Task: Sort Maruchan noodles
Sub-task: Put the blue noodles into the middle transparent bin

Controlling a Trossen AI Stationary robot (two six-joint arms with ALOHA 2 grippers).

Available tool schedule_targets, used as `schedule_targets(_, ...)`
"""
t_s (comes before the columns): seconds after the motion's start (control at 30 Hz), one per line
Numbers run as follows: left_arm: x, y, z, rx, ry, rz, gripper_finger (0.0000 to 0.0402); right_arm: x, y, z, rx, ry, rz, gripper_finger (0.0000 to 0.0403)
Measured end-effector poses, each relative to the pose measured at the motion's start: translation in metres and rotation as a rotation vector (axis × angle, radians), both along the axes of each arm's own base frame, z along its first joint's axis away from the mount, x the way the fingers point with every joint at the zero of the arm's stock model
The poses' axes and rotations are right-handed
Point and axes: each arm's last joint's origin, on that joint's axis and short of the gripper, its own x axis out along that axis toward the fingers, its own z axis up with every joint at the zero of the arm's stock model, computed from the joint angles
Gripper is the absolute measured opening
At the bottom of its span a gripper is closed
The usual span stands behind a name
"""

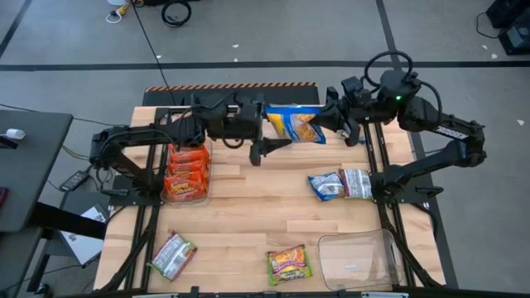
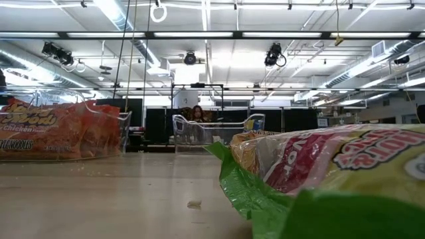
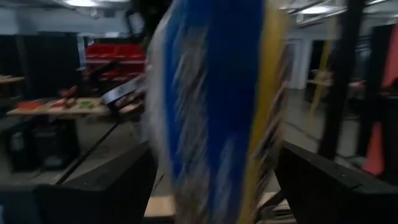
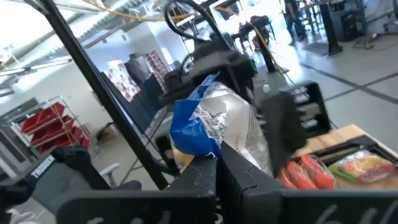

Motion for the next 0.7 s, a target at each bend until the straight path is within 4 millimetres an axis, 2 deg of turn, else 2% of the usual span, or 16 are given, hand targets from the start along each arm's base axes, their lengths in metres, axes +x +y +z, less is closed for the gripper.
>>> schedule_targets(0.17,0.000,-0.001,-0.001,0.003,0.005,-0.033,0.0278,0.007,-0.001,-0.008,0.000,0.060,0.000,0.0007)
schedule_targets(0.4,0.000,0.003,-0.004,0.003,0.040,-0.019,0.0170,0.011,-0.004,-0.012,-0.026,0.086,-0.074,0.0028)
schedule_targets(0.53,-0.002,0.011,-0.006,-0.005,0.074,0.005,0.0163,0.007,-0.006,-0.009,-0.036,0.070,-0.135,0.0054)
schedule_targets(0.7,-0.013,0.019,-0.007,0.027,0.160,0.043,0.0166,-0.012,-0.010,0.000,-0.068,0.022,-0.196,0.0108)
